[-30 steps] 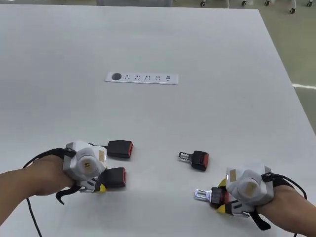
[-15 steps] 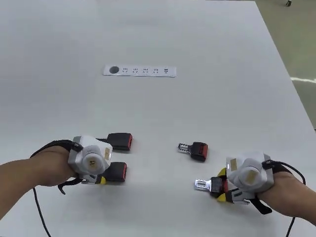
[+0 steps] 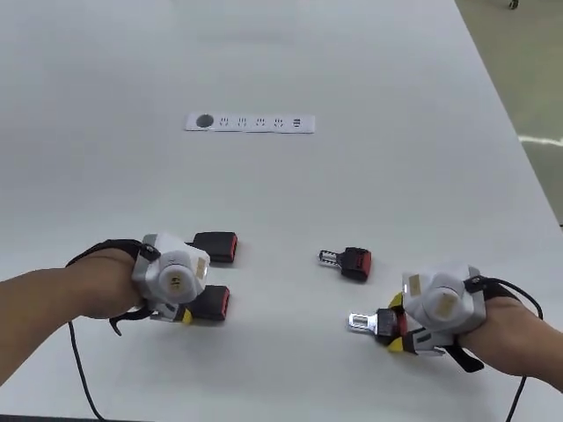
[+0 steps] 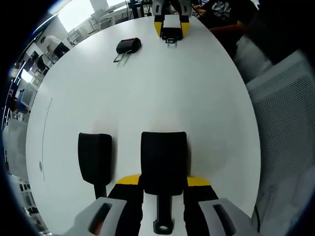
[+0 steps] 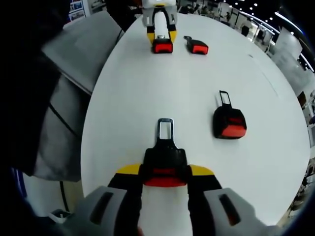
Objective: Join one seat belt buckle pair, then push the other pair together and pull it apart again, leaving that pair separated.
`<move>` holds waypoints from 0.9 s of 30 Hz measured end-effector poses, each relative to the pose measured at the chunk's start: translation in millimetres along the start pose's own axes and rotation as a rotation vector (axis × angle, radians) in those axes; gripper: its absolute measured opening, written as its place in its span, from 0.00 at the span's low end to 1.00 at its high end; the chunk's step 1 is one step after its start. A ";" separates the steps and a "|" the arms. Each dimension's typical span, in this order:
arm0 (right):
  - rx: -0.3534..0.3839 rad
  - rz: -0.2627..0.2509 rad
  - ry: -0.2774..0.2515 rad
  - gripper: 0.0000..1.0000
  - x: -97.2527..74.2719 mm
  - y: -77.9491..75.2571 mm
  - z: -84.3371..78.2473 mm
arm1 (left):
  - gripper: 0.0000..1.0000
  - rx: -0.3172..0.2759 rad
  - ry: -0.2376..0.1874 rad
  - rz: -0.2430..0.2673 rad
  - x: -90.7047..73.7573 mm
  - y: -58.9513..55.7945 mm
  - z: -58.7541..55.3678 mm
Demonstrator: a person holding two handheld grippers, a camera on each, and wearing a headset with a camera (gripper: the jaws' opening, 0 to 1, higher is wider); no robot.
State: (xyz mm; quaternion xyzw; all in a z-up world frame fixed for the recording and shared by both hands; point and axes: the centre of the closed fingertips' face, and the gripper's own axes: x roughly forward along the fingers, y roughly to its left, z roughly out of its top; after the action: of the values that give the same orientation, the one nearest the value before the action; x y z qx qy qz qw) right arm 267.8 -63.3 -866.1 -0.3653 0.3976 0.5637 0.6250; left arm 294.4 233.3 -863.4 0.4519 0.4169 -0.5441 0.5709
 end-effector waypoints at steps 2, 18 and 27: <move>0.006 -0.004 0.002 0.36 0.1 0.0 -0.5 | 0.32 -0.002 -0.002 0.002 -0.1 -0.9 0.2; 0.059 -0.019 -0.005 0.37 -4.6 -1.0 -6.9 | 0.32 -0.018 0.001 -0.002 0.6 -1.8 0.5; 0.040 -0.010 -0.015 0.35 -6.1 -0.4 -10.7 | 0.32 -0.017 0.002 -0.017 1.0 -1.5 1.0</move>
State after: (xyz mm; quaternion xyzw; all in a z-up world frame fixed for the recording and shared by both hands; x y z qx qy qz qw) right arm 267.0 -75.6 -865.0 -0.3503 0.4022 0.5553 0.6381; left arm 293.0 232.1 -864.2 0.4439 0.4260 -0.5447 0.5699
